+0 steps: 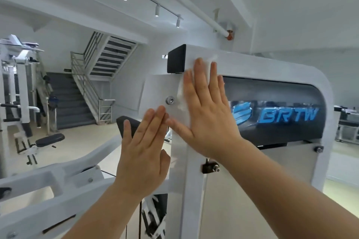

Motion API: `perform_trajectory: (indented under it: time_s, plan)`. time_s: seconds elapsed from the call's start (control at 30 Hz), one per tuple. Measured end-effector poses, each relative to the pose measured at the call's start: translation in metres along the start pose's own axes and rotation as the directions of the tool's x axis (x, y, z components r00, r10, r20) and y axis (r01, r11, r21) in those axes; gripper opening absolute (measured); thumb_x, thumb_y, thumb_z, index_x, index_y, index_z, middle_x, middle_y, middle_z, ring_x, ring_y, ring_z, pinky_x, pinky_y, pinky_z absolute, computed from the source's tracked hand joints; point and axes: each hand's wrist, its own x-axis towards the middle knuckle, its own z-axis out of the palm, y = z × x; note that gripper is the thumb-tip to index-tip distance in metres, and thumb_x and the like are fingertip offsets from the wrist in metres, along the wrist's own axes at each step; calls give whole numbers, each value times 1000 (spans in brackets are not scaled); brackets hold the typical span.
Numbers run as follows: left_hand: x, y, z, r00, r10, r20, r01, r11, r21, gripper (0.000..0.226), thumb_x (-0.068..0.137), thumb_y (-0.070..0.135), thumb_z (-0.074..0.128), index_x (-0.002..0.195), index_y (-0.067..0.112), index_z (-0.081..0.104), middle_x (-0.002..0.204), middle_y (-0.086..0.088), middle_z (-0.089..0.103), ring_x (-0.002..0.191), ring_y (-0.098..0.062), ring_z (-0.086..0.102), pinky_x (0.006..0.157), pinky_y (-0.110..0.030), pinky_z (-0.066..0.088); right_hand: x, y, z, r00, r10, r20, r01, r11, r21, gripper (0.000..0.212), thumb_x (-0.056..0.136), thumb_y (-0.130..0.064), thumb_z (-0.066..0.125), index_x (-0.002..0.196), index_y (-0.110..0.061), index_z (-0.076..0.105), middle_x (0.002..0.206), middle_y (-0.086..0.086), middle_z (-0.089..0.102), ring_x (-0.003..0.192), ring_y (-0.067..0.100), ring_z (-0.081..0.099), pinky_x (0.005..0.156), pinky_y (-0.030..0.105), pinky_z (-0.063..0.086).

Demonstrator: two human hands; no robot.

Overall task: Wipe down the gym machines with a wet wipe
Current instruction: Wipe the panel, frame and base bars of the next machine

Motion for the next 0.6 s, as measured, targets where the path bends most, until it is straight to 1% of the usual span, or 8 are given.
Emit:
perform_trajectory:
  time_s: [0.1,0.17,0.23,0.37,0.43,0.5,0.57,0.6]
  plan:
    - [-7,-6,-8,997,7,-72,-14,996,-93,65,89,15,43,153,7,36,164,-7,28,153,-26,22,120,-62,20,-15,-23,6,997,-43,57,46,997,-54,97,97,-77,21,162,-8,-3,168,12,-19,154,34,-21,126,53,-4]
    - [-15,-13,-13,989,-82,-124,65,989,-133,64,88,10,49,151,4,39,162,-10,32,152,-27,25,119,-62,22,-26,-39,14,997,-22,80,32,992,-124,98,97,-78,18,162,-6,3,169,14,-14,155,34,-19,126,54,-5]
    - [-20,-21,-16,980,-165,-111,144,974,-172,72,82,5,53,152,4,37,163,-8,30,153,-25,22,119,-62,21,-21,-51,18,997,29,72,-19,990,-140,100,97,-78,17,161,-3,4,169,17,-13,155,33,-19,126,52,-7]
    - [-18,-28,-21,987,-159,-25,144,940,-310,76,82,3,56,155,8,33,165,-2,26,154,-21,20,117,-64,24,3,-76,18,992,124,13,-124,992,4,97,99,-74,17,160,-2,-4,168,16,-17,155,30,-20,127,51,-6]
    - [-18,-29,-24,989,-148,-12,133,921,-366,72,88,6,56,155,8,32,164,-2,29,153,-21,22,116,-64,26,14,-90,17,986,164,39,-167,979,119,96,99,-72,17,160,-4,-11,166,14,-26,153,27,-27,126,47,-12]
    - [-17,-30,-28,986,-164,-2,147,888,-436,63,94,11,53,154,7,34,162,-2,33,152,-21,25,117,-61,27,26,-103,17,979,188,80,-202,949,241,98,97,-73,16,159,-4,-16,163,13,-33,150,25,-34,125,45,-13]
    - [-14,-32,-32,984,-176,20,161,846,-508,59,97,12,50,153,8,36,159,1,37,150,-20,28,118,-57,29,31,-112,19,979,191,66,-202,926,318,97,96,-72,15,159,-3,-14,164,14,-32,150,25,-35,126,46,-12]
    - [-12,-31,-36,985,-169,35,160,821,-548,58,96,11,50,153,9,38,157,1,40,148,-20,32,117,-54,32,29,-114,21,985,164,46,-170,925,340,96,97,-70,16,159,-3,-12,165,14,-29,151,25,-32,126,45,-10]
